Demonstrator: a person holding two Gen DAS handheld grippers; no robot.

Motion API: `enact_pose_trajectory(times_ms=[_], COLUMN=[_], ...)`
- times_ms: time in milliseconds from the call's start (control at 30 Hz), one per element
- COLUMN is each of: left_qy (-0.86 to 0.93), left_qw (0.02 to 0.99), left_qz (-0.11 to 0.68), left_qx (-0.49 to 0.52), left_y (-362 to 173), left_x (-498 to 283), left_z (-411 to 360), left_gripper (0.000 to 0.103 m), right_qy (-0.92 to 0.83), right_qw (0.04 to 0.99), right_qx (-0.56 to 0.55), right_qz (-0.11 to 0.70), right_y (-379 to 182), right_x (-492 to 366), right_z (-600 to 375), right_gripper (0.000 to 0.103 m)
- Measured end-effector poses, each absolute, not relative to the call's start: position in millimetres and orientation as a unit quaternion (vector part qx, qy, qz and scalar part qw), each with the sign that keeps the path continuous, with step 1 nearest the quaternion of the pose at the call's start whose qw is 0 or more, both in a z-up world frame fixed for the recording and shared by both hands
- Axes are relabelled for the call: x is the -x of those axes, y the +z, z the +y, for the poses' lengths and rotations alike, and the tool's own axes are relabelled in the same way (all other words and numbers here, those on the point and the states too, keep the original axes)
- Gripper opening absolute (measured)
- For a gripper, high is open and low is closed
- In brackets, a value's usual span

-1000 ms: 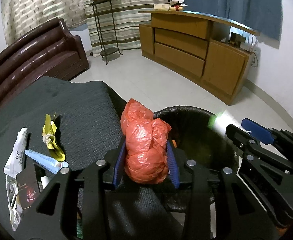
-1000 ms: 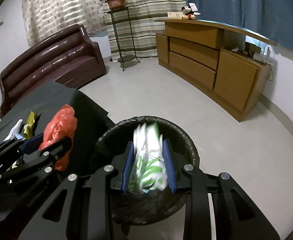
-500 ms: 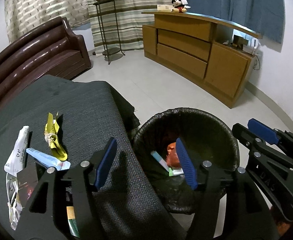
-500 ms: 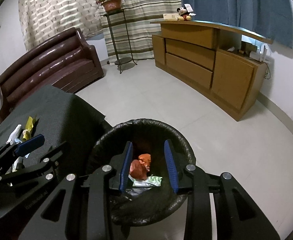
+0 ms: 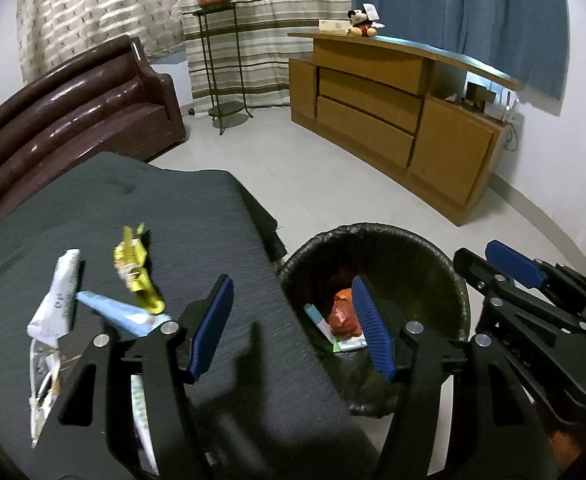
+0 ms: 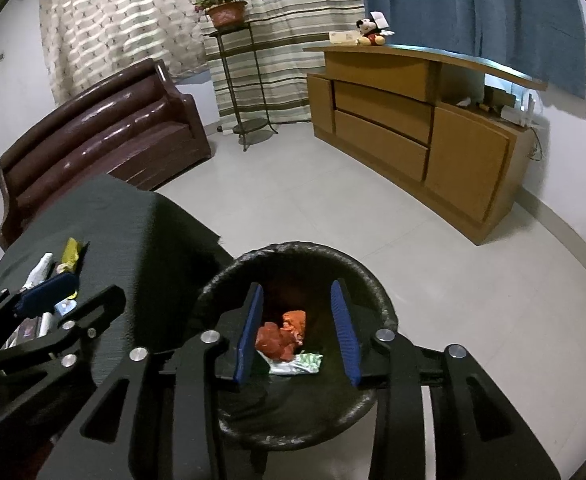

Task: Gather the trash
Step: 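Bring both tools back over the table toward the remaining trash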

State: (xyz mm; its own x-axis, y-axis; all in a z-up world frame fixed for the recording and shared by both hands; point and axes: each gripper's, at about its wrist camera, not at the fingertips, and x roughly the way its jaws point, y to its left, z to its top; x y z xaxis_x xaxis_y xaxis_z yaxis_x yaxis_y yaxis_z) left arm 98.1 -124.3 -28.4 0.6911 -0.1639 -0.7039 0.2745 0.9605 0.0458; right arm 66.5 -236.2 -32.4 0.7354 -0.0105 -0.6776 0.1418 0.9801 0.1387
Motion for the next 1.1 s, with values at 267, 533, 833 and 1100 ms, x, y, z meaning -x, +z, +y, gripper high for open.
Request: enact_pose_trajectory(times_ms=[267, 533, 833, 1100], left_qy=[-0.092, -0.048, -0.003, 0.034], left_qw=[0.923, 0.926, 0.929, 0.927], left_qz=[0.368, 0.371, 0.369, 0.374], left_qx=[-0.060, -0.044, -0.019, -0.004], left_y=[-11.5, -6.1, 0.1, -4.6], left_x=[-76.9, -57.1, -35.2, -27.6], left_z=[-81.0, -23.5, 41.2, 85.4], left_gripper=[0.061, 0.061, 0.061, 0.061], right_qy=[-0.010, 0.023, 0.060, 0.098], right_qw=[0.933, 0.934, 0.930, 0.923], right_qx=[-0.069, -0.050, -0.034, -0.021], right_qz=[0.353, 0.352, 0.360, 0.370], right_y=[-18.4, -11.6, -10.3, -14.8], right_x=[-60.9, -52.0, -41.7, -34.5], right_z=[-204.6, -167.7, -125.7, -82.1], right_gripper=[0.038, 0.038, 0.038, 0.038])
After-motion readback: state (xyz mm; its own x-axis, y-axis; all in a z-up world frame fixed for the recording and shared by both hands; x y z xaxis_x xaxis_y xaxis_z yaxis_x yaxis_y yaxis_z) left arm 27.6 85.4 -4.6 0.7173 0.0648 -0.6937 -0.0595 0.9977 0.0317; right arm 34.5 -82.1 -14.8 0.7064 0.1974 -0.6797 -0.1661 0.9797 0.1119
